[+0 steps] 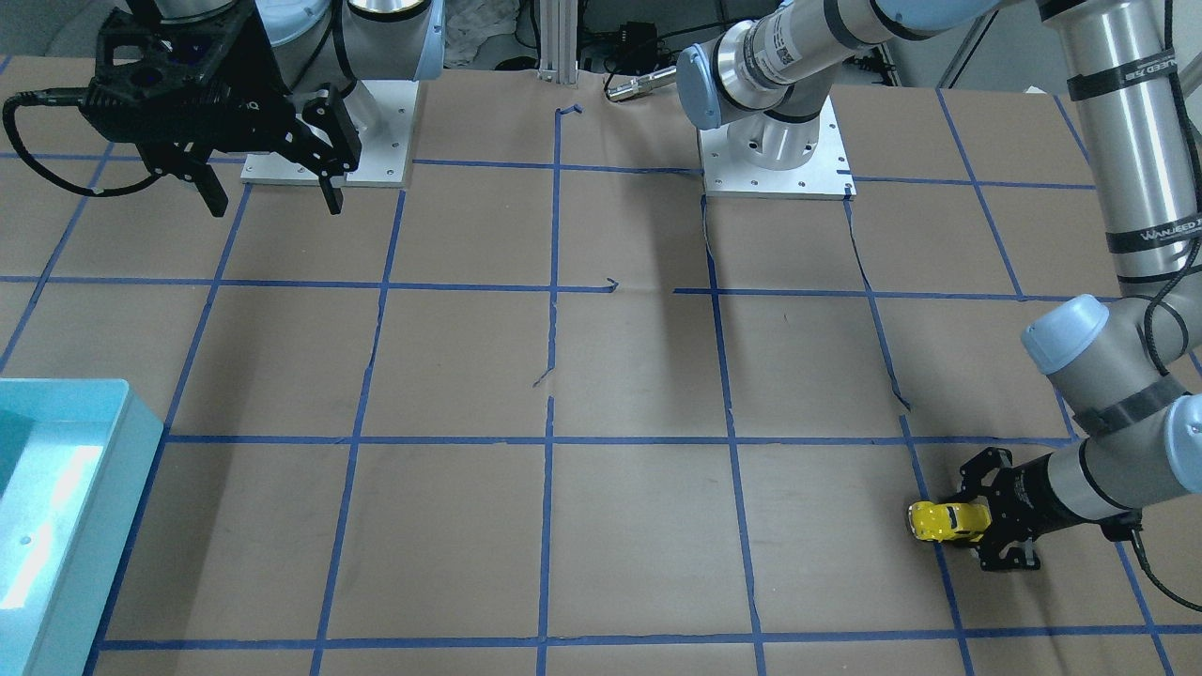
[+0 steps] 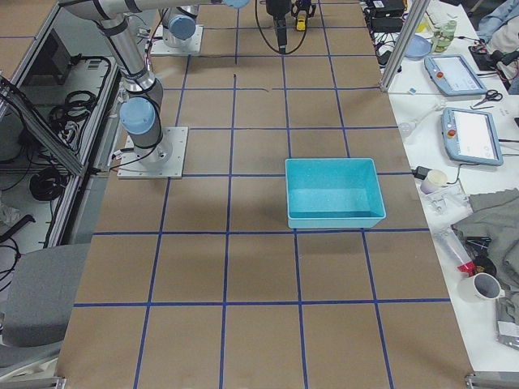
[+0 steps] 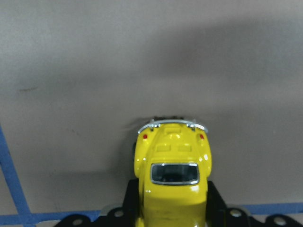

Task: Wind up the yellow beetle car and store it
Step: 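Open the left gripper and lift it, releasing the car to roll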

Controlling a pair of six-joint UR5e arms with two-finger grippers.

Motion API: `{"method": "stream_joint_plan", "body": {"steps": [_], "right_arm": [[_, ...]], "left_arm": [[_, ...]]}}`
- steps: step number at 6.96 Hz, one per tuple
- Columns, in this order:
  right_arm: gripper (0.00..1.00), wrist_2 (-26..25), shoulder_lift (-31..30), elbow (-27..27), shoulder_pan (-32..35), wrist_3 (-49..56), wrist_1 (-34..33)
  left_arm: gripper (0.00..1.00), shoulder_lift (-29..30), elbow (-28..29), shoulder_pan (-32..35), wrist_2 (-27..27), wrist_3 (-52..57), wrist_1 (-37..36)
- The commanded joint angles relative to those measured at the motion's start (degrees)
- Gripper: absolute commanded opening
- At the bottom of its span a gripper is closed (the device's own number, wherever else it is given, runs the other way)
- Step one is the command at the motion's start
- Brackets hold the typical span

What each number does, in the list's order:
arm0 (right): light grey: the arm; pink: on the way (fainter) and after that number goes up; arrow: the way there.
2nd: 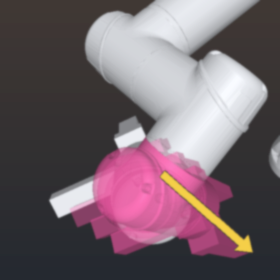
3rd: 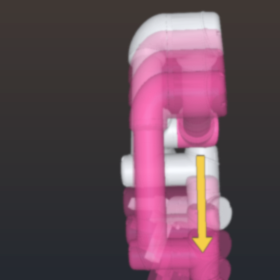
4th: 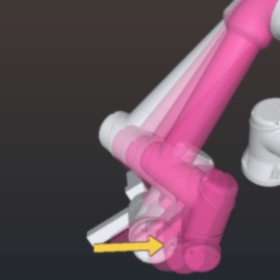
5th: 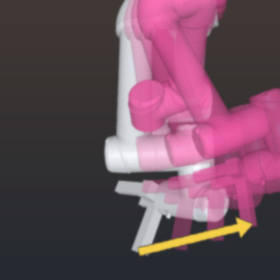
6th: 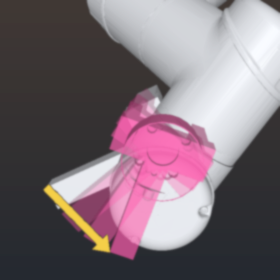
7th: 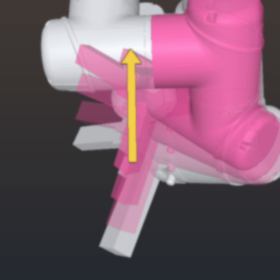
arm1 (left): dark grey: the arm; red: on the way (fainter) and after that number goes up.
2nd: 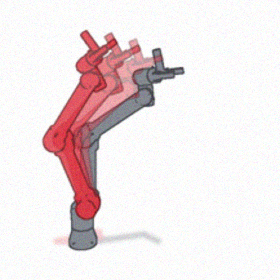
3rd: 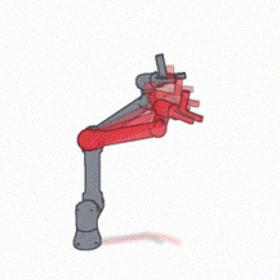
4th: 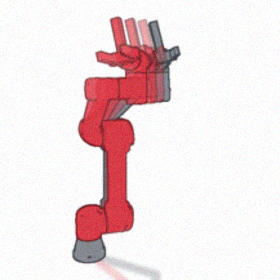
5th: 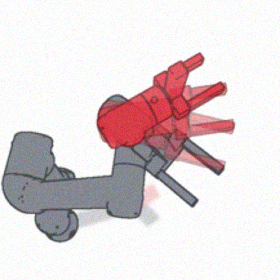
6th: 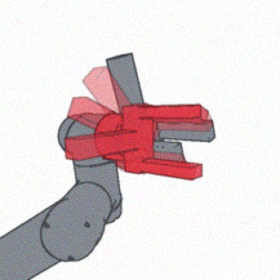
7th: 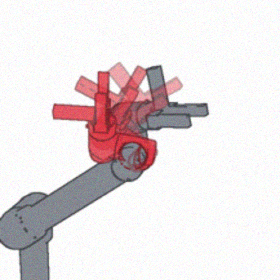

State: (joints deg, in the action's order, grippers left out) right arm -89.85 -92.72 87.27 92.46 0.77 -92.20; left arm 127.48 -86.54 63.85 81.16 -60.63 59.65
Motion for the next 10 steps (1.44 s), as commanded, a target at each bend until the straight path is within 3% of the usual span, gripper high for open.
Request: {"method": "stream_joint_plan", "body": {"steps": [1,5,6,8,10], "right_arm": [[1.0,0.0,0.0,0.0,0.0,-0.1,0.0],[1.0,0.0,0.0,0.0,0.0,0.0,0.0],[1.0,-0.1,0.0,0.0,0.0,0.0,0.0],[1.0,-0.1,0.0,0.0,0.0,0.0,0.0],[1.0,-0.1,0.0,0.0,0.0,0.0,0.0]], "left_arm": [[0.93,-1.1,0.1,0.3,0.3,-0.8,-2.6],[0.95,-4.0,0.1,2.5,0.9,2.4,-1.7],[0.95,-4.8,0.1,4.2,5.8,4.0,-1.7],[0.97,-7.8,0.2,9.2,13.9,13.4,-1.3],[1.0,-12.2,4.6,10.3,14.4,31.2,9.1]]}}
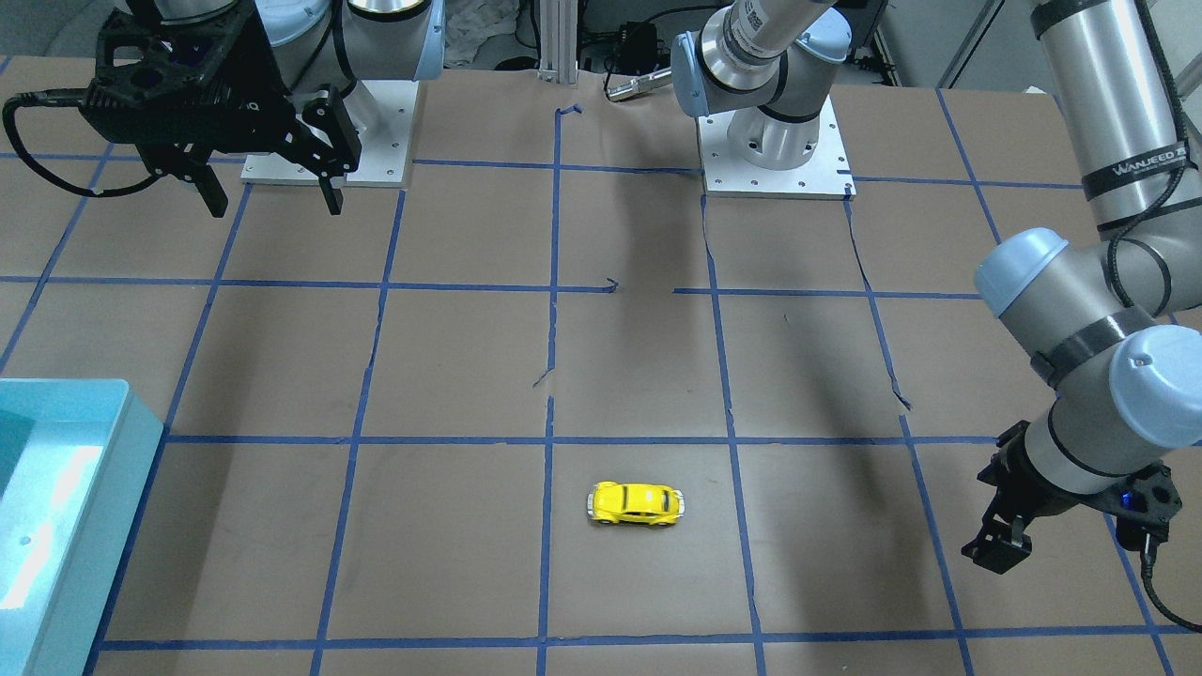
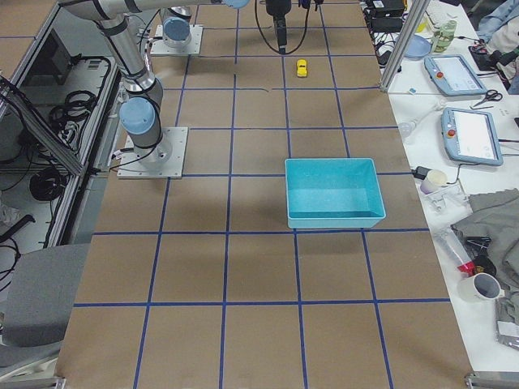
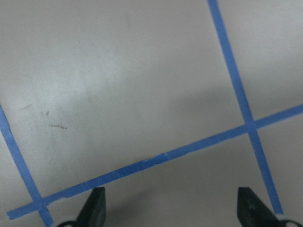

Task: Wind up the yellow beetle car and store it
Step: 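Move the right gripper over the rolled car while the left arm rises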

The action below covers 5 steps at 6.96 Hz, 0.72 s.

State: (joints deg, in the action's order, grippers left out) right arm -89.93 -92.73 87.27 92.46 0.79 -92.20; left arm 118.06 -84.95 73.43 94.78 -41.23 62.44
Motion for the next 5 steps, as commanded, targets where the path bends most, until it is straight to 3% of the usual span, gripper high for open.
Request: {"method": "stream_joint_plan", "body": {"steps": [1,3,5], "right_arm": [[1.0,0.0,0.0,0.0,0.0,0.0,0.0],[1.0,-0.1,0.0,0.0,0.0,0.0,0.0],[1.0,-0.1,0.0,0.0,0.0,0.1,0.2]], "left_arm": [[1.0,-5.4,6.4,1.6,0.7,21.6,13.9],[1.0,-9.2,9.5,6.6,1.4,37.6,23.6],[1.0,-11.3,8.7,7.6,2.9,38.0,27.6]]}}
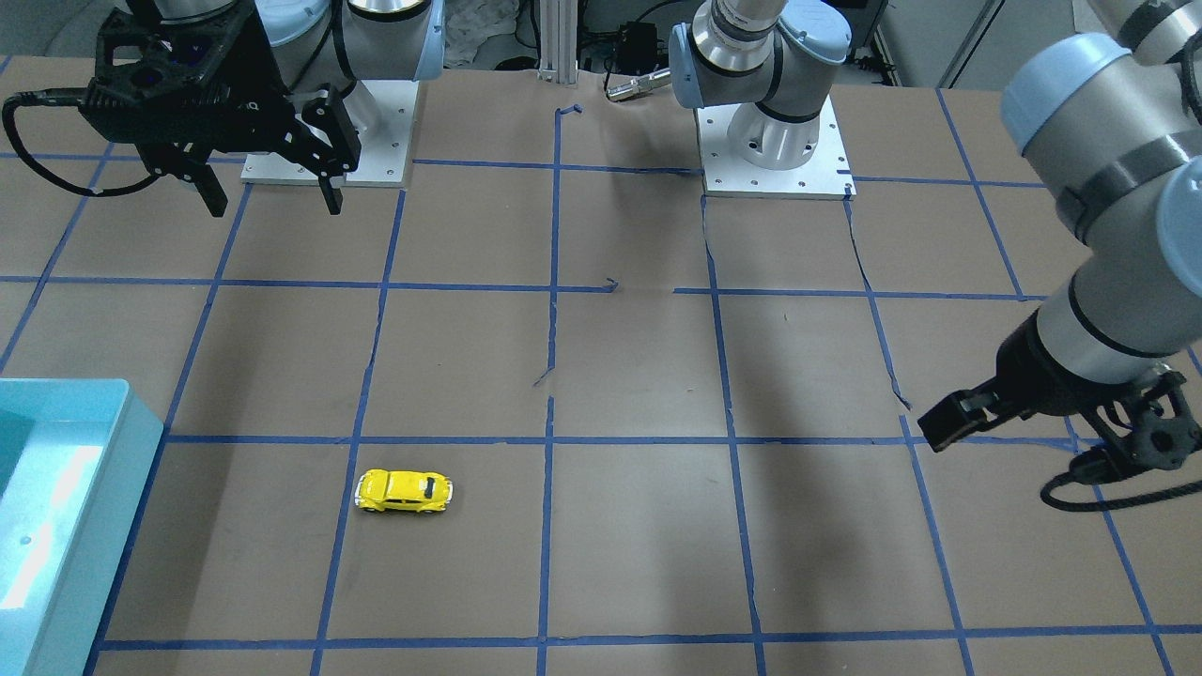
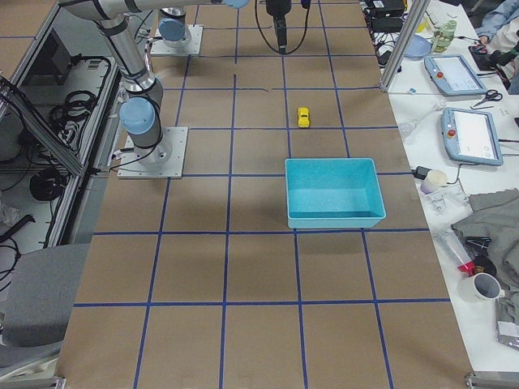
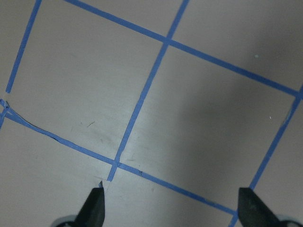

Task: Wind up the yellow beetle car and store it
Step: 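Move the right gripper over the rolled car while the left arm rises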

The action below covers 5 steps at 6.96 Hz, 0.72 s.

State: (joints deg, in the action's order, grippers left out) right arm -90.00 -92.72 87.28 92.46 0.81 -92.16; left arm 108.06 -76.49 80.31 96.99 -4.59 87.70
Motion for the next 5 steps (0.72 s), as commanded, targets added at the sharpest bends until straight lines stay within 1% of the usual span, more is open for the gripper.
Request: {"method": "stream_joint_plan", "body": {"steps": [1,2,3,4,5], "right_arm": [[1.0,0.1,0.4,0.1,0.0,3.8,0.2],[1.0,0.2,1.0,0.3,-0.1,11.3,0.2],[1.0,0.1,2.4,1.5,-0.4,21.4,-0.3],[1.0,0.2,4.8,1.8,-1.7,30.2,-0.8],[1.0,0.8,9.4,1.8,-2.0,37.4,-7.0]], "left_arm": [[1.0,-1.9,-0.3,1.3,0.0,2.9,2.7],[1.0,-3.4,-0.4,2.9,-0.7,11.7,4.4],[1.0,-5.0,-0.5,3.5,-2.6,13.8,6.2],[1.0,-6.1,-0.9,3.7,-5.9,13.8,6.5],[1.0,-8.3,-2.1,3.8,-5.4,13.5,9.5]]}}
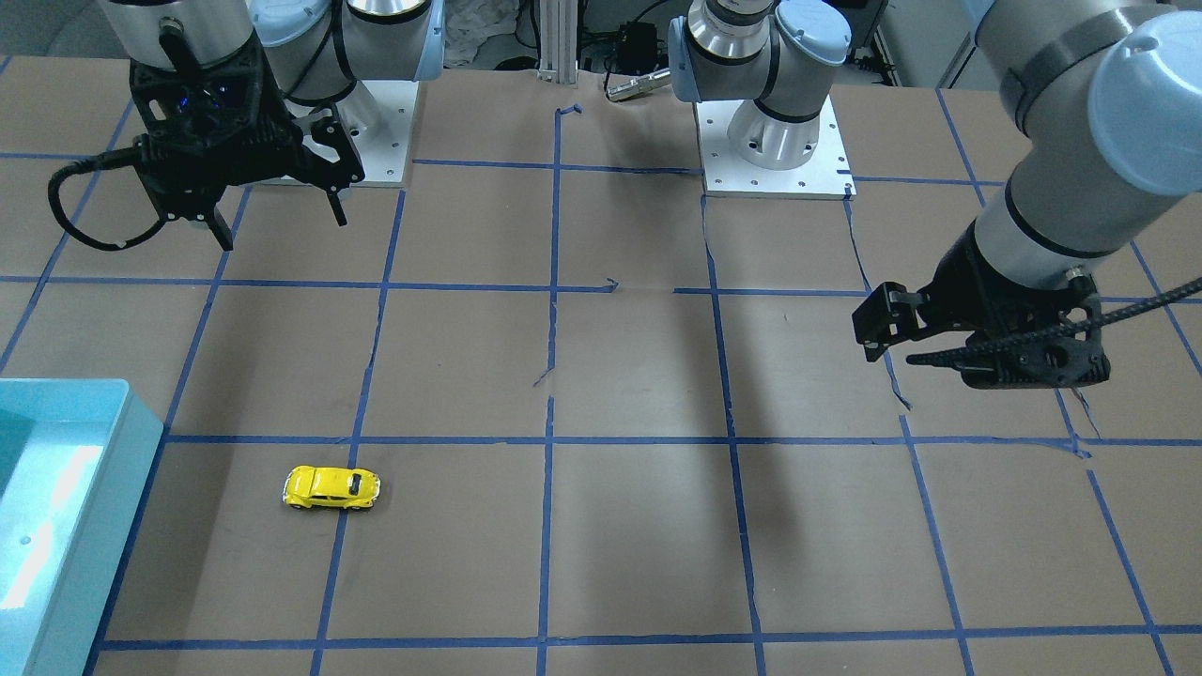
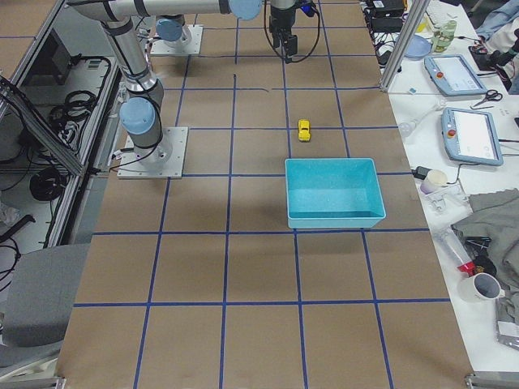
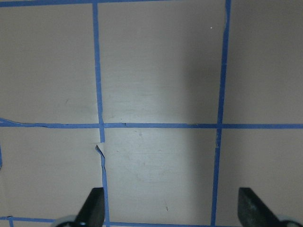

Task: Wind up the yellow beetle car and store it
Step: 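Move the right gripper over the rolled car while the left arm rises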

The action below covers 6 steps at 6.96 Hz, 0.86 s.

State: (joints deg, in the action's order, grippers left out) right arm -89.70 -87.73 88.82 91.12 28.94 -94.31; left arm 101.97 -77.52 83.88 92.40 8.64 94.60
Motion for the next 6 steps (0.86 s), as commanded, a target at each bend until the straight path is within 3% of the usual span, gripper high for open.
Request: {"method": "stream_joint_plan", "body": {"steps": [1,4,6], "right_arm": [[1.0,0.6,11.3,0.1,-0.9,23.3,-10.8],[1.0,3.6,21.6,0.5,-1.6,46.8,-20.1],[1.0,3.3,23.3,4.4,-1.6,57.4,-27.2]], "left_arm": [[1.0,-3.3,-2.7,0.3,-1.8,-0.5,2.6],[1.0,-4.3,-4.7,0.3,-1.8,4.9,2.2],[1.0,-4.5,-5.1,0.1,-1.8,5.2,2.2]]}}
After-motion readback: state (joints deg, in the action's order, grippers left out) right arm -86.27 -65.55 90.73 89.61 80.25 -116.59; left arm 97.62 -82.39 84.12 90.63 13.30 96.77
